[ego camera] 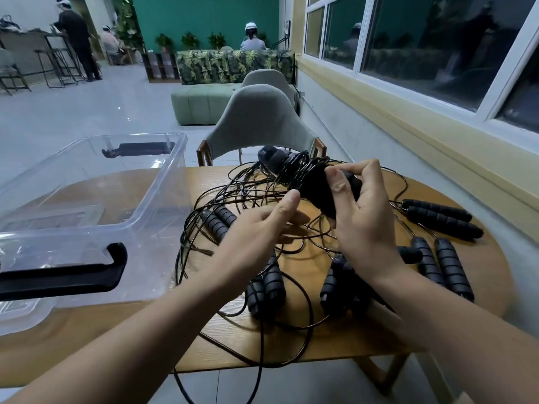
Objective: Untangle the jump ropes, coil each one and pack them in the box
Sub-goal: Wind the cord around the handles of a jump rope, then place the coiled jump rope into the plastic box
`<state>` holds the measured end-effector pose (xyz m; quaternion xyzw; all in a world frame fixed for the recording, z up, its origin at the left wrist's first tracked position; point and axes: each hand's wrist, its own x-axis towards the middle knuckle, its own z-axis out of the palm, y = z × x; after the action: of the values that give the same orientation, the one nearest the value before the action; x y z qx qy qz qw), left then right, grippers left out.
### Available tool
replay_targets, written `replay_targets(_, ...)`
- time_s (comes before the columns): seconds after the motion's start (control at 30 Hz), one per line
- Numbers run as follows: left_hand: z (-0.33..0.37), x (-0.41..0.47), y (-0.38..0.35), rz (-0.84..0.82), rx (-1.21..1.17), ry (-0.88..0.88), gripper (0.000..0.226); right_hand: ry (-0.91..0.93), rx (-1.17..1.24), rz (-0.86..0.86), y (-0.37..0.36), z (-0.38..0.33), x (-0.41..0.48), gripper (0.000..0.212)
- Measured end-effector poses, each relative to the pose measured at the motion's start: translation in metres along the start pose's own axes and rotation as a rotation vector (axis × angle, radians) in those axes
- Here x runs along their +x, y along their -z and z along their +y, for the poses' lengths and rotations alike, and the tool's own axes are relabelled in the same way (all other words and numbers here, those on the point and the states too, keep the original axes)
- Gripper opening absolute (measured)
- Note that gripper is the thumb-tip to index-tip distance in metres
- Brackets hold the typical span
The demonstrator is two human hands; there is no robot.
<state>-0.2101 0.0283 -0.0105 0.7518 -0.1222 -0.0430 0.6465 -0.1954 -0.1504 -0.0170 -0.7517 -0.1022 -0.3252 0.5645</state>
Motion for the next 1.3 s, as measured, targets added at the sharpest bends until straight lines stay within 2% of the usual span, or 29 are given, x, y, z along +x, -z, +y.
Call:
replay_targets(0.07, -0.006, -0.002, -0.006, -0.083, 0.112, 0.011, 0.059, -0.113, 0.094, -0.008, -0.001, 0.003, 0.004, 0.029)
replay_targets(0.13, -0.013, -0.002, -0.011, -0.126, 0.220, -0.003, 0.047, -0.154, 0.088, -0.015, -0.001, 0.005, 0.007, 0.034)
replay_targets(0.2, -0.016, -0.001, -0.014, -0.124, 0.210, -0.010, 0.034, -0.047, -0.064, -0.004, 0.004, 0.005, 0.008, 0.029)
replay_targets(0.3, -0.015, 0.003, -0.017, -0.043, 0.165, -0.041, 0.031, 0.108, -0.227, 0.015, 0.010, 0.007, 0.011, 0.024)
replay_targets(0.4, -0.013, 0.005, -0.020, 0.026, -0.030, 0.027, 0.029, 0.258, -0.298, 0.017, 0.005, 0.006, 0.010, 0.025)
replay_targets(0.57, 0.003, 0.008, -0.027, 0.078, -0.611, 0.193, 0.014, 0.471, -0.341, -0.043, -0.009, 0.011, 0.005, 0.029)
replay_targets(0.63, 0.005, 0.008, -0.027, 0.152, -0.678, 0.230, 0.016, 0.536, -0.351, -0.087, -0.016, 0.017, 0.002, 0.027)
replay_targets(0.73, 0.001, 0.009, -0.026, 0.252, -0.629, 0.226, 0.027, 0.559, -0.319, -0.164, -0.027, 0.022, -0.004, 0.022)
replay_targets(0.87, -0.003, 0.009, -0.021, 0.346, -0.608, 0.229, 0.024, 0.463, -0.275, -0.185, -0.039, 0.023, -0.010, 0.023)
replay_targets(0.97, -0.002, 0.013, -0.012, 0.422, -0.604, 0.179, 0.058, 0.423, -0.253, -0.174, -0.043, 0.017, -0.011, 0.027)
replay_targets(1.0, 0.000, 0.013, -0.009, 0.437, -0.570, 0.164, 0.063, 0.419, -0.245, -0.169, -0.044, 0.014, -0.011, 0.029)
replay_targets(1.17, 0.030, 0.011, 0.009, 0.373, -0.206, 0.108, 0.048, 0.462, -0.267, -0.109, -0.052, 0.000, -0.003, 0.027)
replay_targets(1.3, 0.069, 0.011, 0.048, 0.403, 0.142, 0.074, 0.064, 0.514, -0.311, -0.142, -0.076, -0.018, -0.005, 0.036)
